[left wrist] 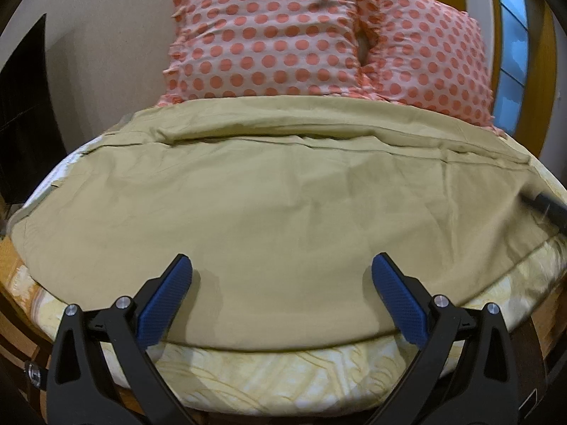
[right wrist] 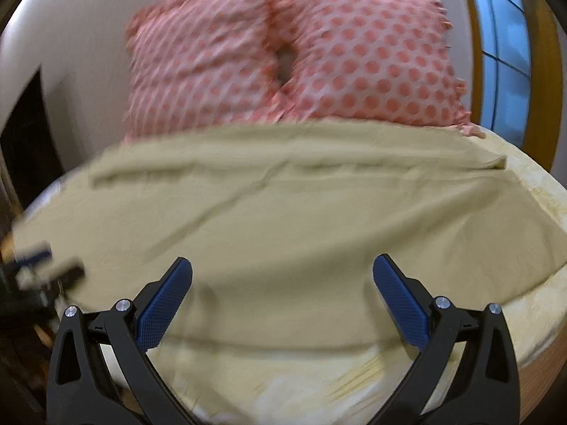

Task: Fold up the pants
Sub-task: 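Grasp the khaki pants hem with the right tool and lift it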

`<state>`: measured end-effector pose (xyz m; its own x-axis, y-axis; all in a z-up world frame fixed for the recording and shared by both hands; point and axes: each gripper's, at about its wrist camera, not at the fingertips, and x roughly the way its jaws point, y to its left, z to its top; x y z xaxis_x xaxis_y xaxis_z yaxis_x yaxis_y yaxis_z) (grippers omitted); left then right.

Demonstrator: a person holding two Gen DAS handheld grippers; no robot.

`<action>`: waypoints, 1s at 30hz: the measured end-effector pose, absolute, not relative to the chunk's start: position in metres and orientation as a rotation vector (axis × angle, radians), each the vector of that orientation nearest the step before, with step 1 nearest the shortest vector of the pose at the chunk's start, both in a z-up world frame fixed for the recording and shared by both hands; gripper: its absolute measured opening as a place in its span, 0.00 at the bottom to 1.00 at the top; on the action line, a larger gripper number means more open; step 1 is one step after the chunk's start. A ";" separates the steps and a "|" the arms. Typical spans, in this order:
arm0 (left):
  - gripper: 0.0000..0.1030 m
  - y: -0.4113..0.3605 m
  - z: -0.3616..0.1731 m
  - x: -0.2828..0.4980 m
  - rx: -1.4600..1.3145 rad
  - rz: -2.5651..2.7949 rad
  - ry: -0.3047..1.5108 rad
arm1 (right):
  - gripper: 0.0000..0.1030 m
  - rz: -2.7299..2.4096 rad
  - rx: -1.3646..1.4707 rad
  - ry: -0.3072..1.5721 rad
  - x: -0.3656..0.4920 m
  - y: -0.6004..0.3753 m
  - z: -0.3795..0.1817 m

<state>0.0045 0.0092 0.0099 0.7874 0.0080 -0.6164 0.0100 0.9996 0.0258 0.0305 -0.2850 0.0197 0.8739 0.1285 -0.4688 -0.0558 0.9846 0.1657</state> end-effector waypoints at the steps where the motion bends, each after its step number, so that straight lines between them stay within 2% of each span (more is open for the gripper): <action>1: 0.98 0.014 0.016 0.005 0.023 0.011 0.647 | 0.99 0.053 0.188 0.489 0.046 -0.305 0.036; 6: 0.98 0.025 0.035 0.010 -0.029 0.045 0.586 | 0.99 -0.119 0.348 0.617 0.146 -0.373 0.057; 7: 0.98 0.026 0.037 0.013 -0.039 0.040 0.585 | 0.94 -0.177 0.371 0.659 0.177 -0.388 0.055; 9: 0.98 0.025 0.039 0.016 -0.036 0.036 0.582 | 0.69 -0.261 0.398 0.717 0.221 -0.406 0.050; 10: 0.98 0.024 0.040 0.018 -0.028 0.034 0.576 | 0.65 -0.311 0.435 0.757 0.252 -0.419 0.044; 15: 0.98 0.019 0.048 0.027 0.034 0.041 0.541 | 0.61 -0.461 0.614 0.836 0.327 -0.459 0.022; 19: 0.98 0.019 0.052 0.037 0.060 0.045 0.526 | 0.60 -0.590 0.499 0.859 0.363 -0.463 0.017; 21: 0.98 0.020 0.051 0.040 0.065 0.043 0.527 | 0.44 -0.629 0.368 0.870 0.368 -0.456 0.013; 22: 0.98 0.021 0.050 0.042 0.064 0.039 0.531 | 0.39 -0.585 0.356 0.845 0.364 -0.454 0.012; 26: 0.98 0.025 0.047 0.043 0.044 0.029 0.537 | 0.10 -0.487 0.438 0.790 0.342 -0.473 0.009; 27: 0.98 0.027 0.046 0.043 0.035 0.030 0.540 | 0.06 -0.436 0.517 0.760 0.332 -0.483 0.008; 30: 0.98 0.035 0.047 0.039 0.013 0.047 0.541 | 0.04 -0.330 0.699 0.634 0.296 -0.500 0.012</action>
<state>0.0393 0.0347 0.0466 0.8559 0.0485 -0.5148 -0.0418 0.9988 0.0247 0.2959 -0.4996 0.0122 0.7650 -0.0737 -0.6398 0.4812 0.7257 0.4918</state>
